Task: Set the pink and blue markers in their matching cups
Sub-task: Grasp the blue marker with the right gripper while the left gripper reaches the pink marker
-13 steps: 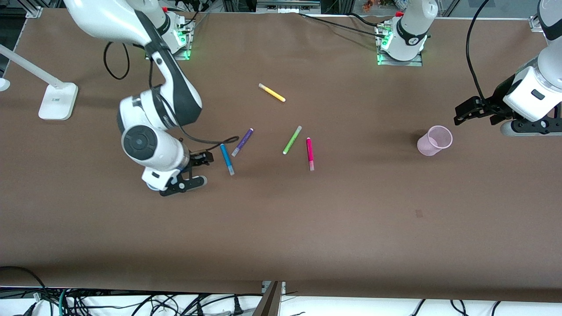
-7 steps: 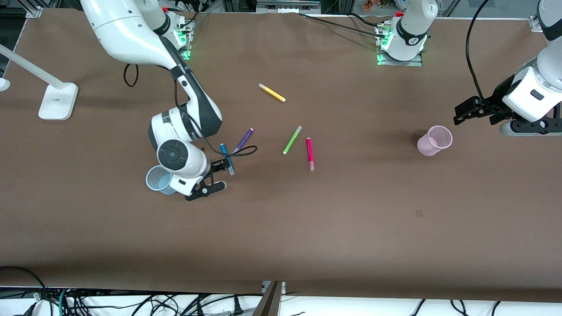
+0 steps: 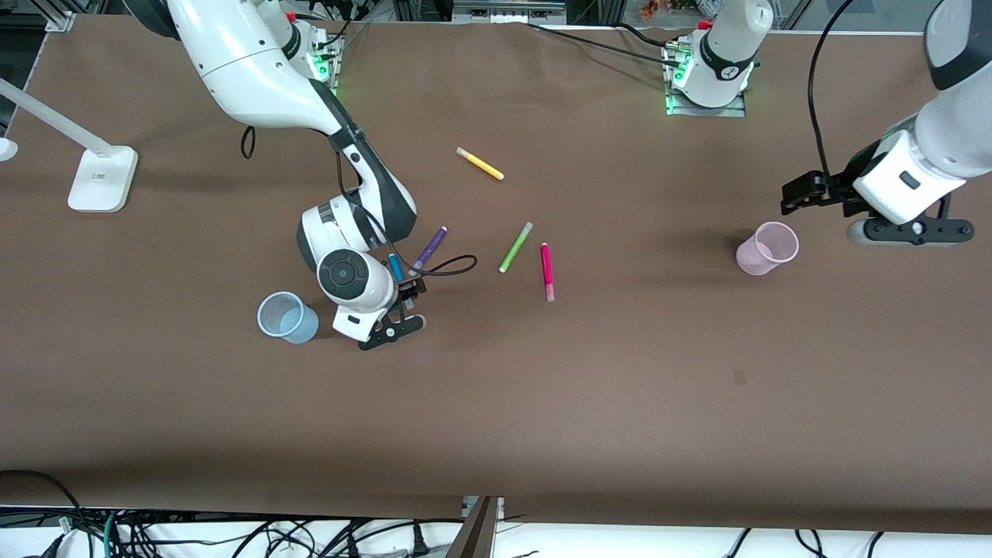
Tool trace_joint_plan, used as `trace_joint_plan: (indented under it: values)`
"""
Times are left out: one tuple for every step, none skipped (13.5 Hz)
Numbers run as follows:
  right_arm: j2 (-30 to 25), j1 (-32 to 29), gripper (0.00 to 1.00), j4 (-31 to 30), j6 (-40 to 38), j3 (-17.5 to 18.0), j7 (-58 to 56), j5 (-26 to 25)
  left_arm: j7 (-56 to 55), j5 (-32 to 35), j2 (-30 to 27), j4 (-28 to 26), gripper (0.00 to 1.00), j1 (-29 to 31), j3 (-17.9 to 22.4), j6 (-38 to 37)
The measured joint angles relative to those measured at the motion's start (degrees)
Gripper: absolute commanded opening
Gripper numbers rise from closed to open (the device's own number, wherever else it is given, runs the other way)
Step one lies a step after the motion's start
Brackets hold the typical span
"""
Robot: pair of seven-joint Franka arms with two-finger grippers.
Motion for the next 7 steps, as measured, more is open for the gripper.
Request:
trace_joint_plan:
  values:
    - [0.3,0.2,0.95,0.0,0.8,0.0,0.0,0.0,0.0,0.0,0.5,0.0,1.0,0.0,-1.1,0.4]
    - [0.6,0.4,0.91,0.0,1.6,0.0,0.0,0.0,-0.1,-0.2,1.3,-0.1,1.0,-0.1,-2.2,1.5]
    - [0.9,0.7,0.85,0.0,2.4,0.0,0.0,0.0,-0.1,-0.8,2.3,-0.2,1.0,-0.2,-3.0,2.8]
    - [1.2,0.9,0.78,0.0,2.9,0.0,0.0,0.0,-0.3,-1.8,3.6,-0.3,1.0,-0.2,-3.6,4.5]
    - [1.4,1.0,0.72,0.0,3.1,0.0,0.0,0.0,-0.5,-2.4,5.3,-0.4,1.0,-0.2,-3.9,6.2]
    - [1.4,1.1,0.62,0.0,3.2,0.0,0.0,0.0,-0.8,-2.6,7.1,-0.4,1.0,-0.3,-4.3,7.9]
    - [1.4,1.1,0.42,0.0,3.2,0.0,0.0,0.0,-1.2,-2.7,8.8,-0.4,1.0,-0.4,-4.8,9.3]
